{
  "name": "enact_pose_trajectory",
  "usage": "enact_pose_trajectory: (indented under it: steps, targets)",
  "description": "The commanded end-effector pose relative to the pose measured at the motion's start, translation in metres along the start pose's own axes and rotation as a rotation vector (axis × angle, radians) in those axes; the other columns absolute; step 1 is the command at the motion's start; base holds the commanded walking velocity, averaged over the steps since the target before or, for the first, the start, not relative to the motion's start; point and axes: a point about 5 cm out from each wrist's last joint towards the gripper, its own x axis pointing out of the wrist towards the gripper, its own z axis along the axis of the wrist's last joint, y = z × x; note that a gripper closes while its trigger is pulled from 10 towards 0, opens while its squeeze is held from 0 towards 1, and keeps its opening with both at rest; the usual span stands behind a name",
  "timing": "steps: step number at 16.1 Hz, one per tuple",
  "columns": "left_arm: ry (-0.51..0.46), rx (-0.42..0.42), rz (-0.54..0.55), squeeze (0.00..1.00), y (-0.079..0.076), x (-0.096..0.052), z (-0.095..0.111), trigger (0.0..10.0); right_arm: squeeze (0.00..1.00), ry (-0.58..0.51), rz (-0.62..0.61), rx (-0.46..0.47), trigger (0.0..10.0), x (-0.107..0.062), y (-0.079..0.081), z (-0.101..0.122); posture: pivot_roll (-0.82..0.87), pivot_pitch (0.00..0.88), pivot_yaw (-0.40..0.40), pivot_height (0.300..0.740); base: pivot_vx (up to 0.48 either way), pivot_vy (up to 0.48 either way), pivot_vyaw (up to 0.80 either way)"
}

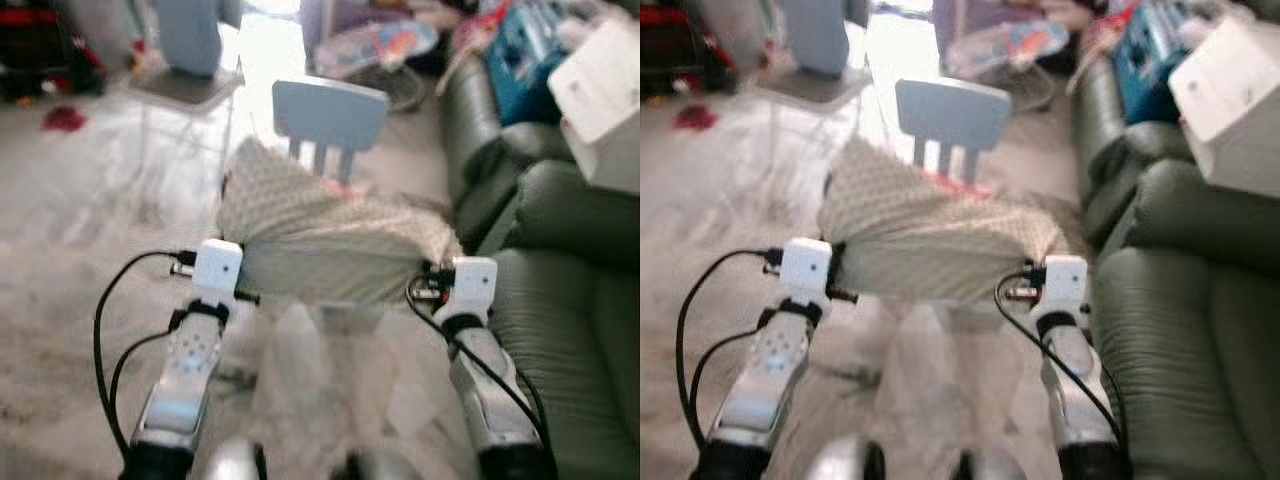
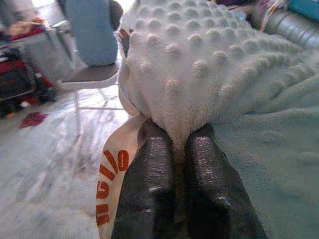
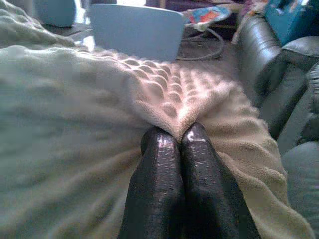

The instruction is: Move the pillow to the sofa

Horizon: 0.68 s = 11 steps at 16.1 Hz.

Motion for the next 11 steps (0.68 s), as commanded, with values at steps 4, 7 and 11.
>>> enact_pose_trajectory:
  steps: [4, 7, 11]
  targets:
    - [-0.007, -0.045, 0.004, 0.00, -0.0009, 0.0023, 0.0023, 10.0, 0.00, -0.018, -0.020, -0.011, 10.0, 0.0011, -0.0067, 0.0054, 0.00, 0.075, -0.032, 0.740, 0.000, 0.000, 0.00]
    - [0.001, -0.067, -0.022, 0.00, -0.0028, 0.0039, 0.0027, 10.0, 0.00, -0.004, -0.021, -0.016, 10.0, 0.0023, -0.0072, 0.0044, 0.00, 0.075, -0.029, 0.740, 0.000, 0.000, -0.53]
    - [0.009, -0.091, -0.013, 0.00, -0.0011, 0.0058, 0.0027, 10.0, 0.00, 0.004, -0.026, -0.010, 10.0, 0.0011, -0.0069, 0.0026, 0.00, 0.081, -0.024, 0.740, 0.000, 0.000, -0.40]
